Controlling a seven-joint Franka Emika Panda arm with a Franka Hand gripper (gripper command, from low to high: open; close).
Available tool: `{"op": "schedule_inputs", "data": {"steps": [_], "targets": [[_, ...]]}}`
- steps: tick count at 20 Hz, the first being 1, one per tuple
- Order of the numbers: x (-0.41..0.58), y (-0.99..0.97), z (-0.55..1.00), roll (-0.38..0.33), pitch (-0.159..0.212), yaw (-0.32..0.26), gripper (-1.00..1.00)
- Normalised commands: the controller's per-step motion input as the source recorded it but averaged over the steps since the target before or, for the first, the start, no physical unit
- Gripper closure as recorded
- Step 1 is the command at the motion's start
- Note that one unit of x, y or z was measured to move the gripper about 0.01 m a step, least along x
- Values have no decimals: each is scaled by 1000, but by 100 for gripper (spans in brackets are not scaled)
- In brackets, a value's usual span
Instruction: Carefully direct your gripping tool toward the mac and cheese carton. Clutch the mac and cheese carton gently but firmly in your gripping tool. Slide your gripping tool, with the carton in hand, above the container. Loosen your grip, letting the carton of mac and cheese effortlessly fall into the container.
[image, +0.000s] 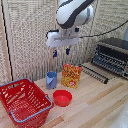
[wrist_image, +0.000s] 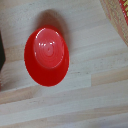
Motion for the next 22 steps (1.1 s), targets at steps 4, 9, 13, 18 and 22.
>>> {"op": "schedule_inputs", "data": {"steps": [4,9,13,18,22], "targets": [[-39,-770,-154,122,-29,51,-100],[-138,-886,-115,153,-49,-14,-100],[-132,-556,-207,111,-73,-1,-100],[-243,-26,-397,18,-30,40,-100],[-207,20,-354,0,0,81,-100]]}}
